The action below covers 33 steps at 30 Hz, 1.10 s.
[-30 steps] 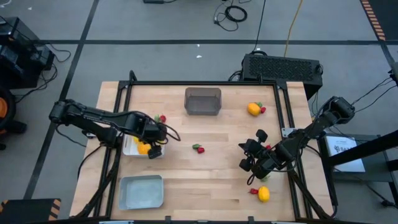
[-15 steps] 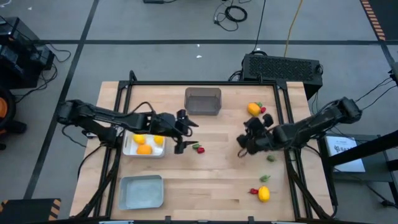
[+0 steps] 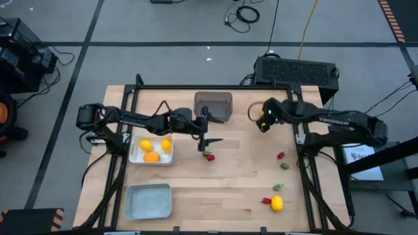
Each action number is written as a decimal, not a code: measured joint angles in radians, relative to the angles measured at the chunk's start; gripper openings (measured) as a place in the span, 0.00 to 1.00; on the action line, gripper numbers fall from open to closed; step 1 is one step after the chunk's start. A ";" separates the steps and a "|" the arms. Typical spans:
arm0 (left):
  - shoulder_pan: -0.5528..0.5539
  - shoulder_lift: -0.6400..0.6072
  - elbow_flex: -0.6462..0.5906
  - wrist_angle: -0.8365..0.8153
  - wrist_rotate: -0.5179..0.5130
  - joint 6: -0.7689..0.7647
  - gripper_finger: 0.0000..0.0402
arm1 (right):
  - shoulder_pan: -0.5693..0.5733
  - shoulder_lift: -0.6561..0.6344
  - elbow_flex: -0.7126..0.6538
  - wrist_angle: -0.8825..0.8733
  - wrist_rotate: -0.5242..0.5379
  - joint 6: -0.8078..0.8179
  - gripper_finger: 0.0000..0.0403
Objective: Sort produce into baskets
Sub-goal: Put the lemon into the white bin
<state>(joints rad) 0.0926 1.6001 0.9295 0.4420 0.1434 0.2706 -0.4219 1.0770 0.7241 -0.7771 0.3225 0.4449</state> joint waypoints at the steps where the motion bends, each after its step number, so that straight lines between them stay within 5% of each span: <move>1: 0.011 0.000 0.000 -0.002 0.028 -0.003 0.85 | -0.037 0.014 0.005 0.001 -0.023 -0.024 0.27; 16: 0.097 0.001 0.000 -0.078 0.124 -0.024 0.85 | -0.241 0.307 0.178 -0.084 -0.171 -0.231 0.70; 33: 0.104 0.000 0.000 -0.096 0.152 -0.028 0.85 | -0.332 0.496 0.180 -0.071 -0.224 -0.331 0.76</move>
<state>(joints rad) 0.1967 1.6005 0.9295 0.3458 0.2956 0.2428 -0.7536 1.5727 0.9039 -0.8478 0.0983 0.1143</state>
